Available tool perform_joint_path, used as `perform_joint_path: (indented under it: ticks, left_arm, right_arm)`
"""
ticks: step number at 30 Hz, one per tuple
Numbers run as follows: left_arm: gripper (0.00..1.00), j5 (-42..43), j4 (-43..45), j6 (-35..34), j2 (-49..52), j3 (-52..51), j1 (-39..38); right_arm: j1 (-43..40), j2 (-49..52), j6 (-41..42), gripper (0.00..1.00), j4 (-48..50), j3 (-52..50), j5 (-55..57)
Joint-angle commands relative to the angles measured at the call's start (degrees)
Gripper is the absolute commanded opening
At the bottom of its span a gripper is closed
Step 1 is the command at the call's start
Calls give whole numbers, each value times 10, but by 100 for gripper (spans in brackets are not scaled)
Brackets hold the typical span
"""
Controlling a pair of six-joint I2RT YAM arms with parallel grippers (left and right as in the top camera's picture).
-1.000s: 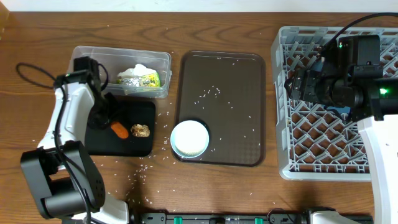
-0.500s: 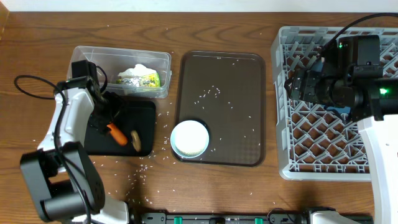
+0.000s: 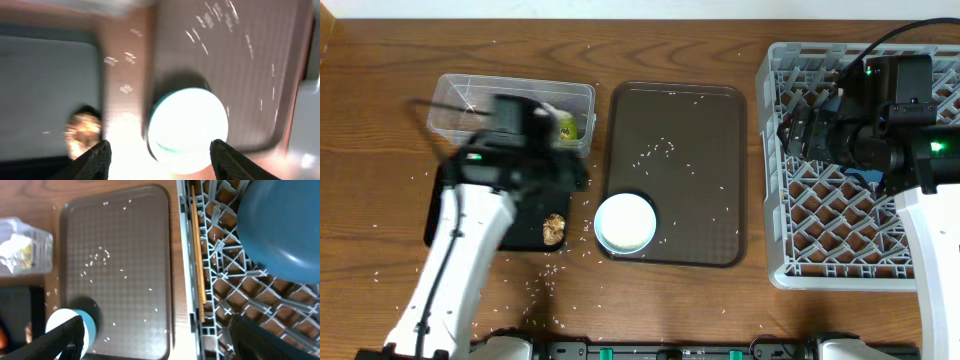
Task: Sort waste into correct bins and load items into the dishwasher rack
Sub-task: 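Grasp the rim of the light-blue rice bowl with the left gripper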
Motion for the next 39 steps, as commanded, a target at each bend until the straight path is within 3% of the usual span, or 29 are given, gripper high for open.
perform_joint_path:
  ticks: [1,9,13,17,21,36,39]
  left_arm:
    - [64,-19,-6,66,21,3,-72]
    - [59,-21,58,71,100,3,-233]
    - [56,-84,113,5,167,3,-282]
    - [47,-93,143,-50,220,3,-302]
    - [46,-138,138,-120,242,3,-306]
    - [46,-134,134,-121,241,6,-317]
    - [38,-135,147,-120,248,6,-334]
  right_arm:
    - [-22,0,48,86,13,2,4]
    - [-69,0,53,86,45,2,26]
    - [-79,0,64,87,45,2,26]
    - [-79,0,63,88,41,2,26]
    - [-79,0,64,88,34,2,26]
    - [-78,0,74,88,32,2,21]
    - [-78,0,74,88,32,2,21]
